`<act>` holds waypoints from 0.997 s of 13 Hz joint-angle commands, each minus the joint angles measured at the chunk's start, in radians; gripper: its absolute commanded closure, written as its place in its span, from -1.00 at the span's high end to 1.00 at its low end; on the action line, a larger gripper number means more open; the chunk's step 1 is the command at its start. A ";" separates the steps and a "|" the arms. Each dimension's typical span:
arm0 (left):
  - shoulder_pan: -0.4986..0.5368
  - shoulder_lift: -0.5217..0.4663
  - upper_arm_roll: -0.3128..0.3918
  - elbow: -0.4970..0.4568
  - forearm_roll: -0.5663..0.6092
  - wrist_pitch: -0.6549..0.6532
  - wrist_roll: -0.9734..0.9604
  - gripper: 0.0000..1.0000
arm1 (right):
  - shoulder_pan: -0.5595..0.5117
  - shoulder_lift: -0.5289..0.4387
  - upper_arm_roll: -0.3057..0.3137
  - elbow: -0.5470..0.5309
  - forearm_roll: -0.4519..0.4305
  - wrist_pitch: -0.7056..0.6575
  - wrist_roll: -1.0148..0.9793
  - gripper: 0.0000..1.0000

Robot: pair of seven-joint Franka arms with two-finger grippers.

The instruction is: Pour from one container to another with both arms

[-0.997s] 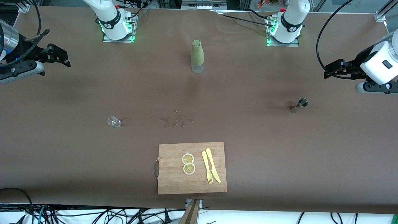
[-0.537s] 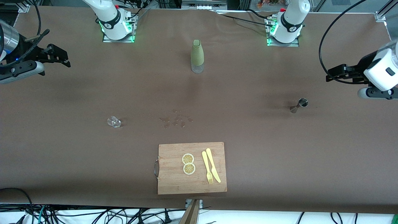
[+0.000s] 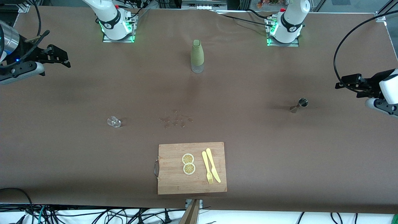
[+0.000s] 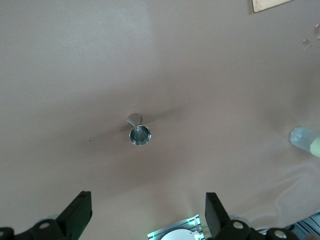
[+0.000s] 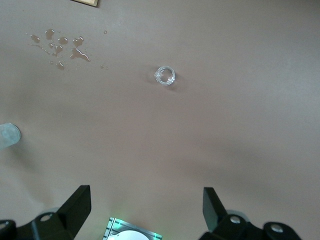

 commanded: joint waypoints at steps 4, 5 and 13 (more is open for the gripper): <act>0.151 0.098 -0.004 0.014 -0.158 -0.005 0.389 1.00 | -0.001 -0.006 0.002 -0.006 0.008 0.004 0.012 0.99; 0.175 0.107 -0.004 0.003 -0.178 -0.005 0.476 1.00 | -0.003 -0.003 0.002 -0.006 0.014 0.005 0.006 0.99; 0.246 0.199 0.099 -0.141 -0.391 -0.005 1.175 1.00 | -0.076 0.141 -0.035 0.005 0.253 0.054 -0.582 0.99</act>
